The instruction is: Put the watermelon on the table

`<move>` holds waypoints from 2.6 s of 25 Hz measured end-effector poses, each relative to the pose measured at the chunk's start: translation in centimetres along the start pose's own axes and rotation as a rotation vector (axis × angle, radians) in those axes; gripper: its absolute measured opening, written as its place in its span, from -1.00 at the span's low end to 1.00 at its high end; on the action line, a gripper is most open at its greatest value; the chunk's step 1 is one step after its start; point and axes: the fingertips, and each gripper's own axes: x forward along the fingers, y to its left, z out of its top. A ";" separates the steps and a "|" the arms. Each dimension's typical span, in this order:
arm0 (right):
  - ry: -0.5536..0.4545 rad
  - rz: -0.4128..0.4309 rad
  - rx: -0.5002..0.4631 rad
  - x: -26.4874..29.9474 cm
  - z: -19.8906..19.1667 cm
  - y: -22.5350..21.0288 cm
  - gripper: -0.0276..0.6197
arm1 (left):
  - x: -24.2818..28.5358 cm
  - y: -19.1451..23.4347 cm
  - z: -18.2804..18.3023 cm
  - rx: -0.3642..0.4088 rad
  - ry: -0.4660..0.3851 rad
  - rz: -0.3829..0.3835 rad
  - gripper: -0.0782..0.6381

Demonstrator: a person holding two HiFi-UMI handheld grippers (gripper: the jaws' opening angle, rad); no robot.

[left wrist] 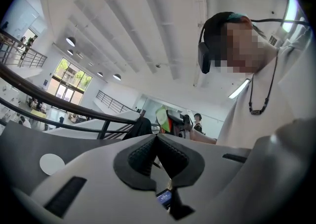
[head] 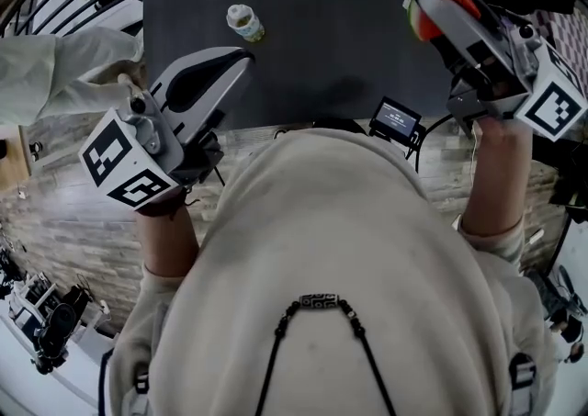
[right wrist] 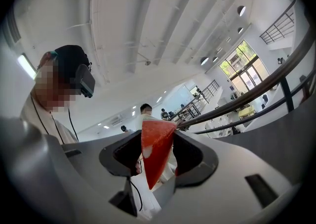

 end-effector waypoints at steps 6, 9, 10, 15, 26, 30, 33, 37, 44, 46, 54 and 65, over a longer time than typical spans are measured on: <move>-0.015 0.019 0.028 -2.5 1.6 -1.1 -0.28 | 1.2 -0.2 2.6 0.010 -0.050 0.091 -0.76; -0.013 0.020 0.056 -3.8 2.3 -2.7 -0.28 | 2.7 0.2 3.6 0.002 -0.048 0.132 -0.76; -0.012 0.017 0.065 -4.1 2.5 -3.4 -0.28 | 3.2 0.3 3.9 0.000 -0.047 0.136 -0.76; -0.036 -0.007 0.096 -4.5 3.0 -5.1 -0.28 | 4.3 0.7 4.2 0.000 -0.022 0.119 -0.76; -0.112 -0.132 0.058 -5.8 3.9 -5.0 -0.28 | 7.2 2.2 5.2 0.024 0.029 -0.075 -0.76; -0.123 -0.172 0.051 -5.9 4.2 -4.9 -0.28 | 8.3 2.9 5.0 0.006 0.073 -0.139 -0.76; -0.122 -0.190 0.043 -6.0 4.4 -5.2 -0.28 | 9.0 3.5 4.9 -0.004 0.076 -0.158 -0.76; -0.128 -0.217 0.041 -6.5 4.3 -5.9 -0.28 | 9.6 4.0 4.4 -0.014 0.077 -0.174 -0.76; -0.096 -0.200 0.030 -5.8 4.2 -5.3 -0.28 | 8.4 4.0 4.2 -0.026 0.046 -0.137 -0.76; -0.086 -0.187 0.025 -5.4 4.2 -5.0 -0.28 | 7.8 3.8 4.2 -0.027 0.035 -0.119 -0.76; -0.042 -0.130 0.003 -4.9 3.8 -4.3 -0.28 | 5.2 2.3 3.2 -0.039 -0.011 -0.026 -0.76; -0.067 -0.174 -0.037 -5.9 3.9 -5.3 -0.28 | 5.7 2.6 2.0 -0.049 -0.006 -0.069 -0.76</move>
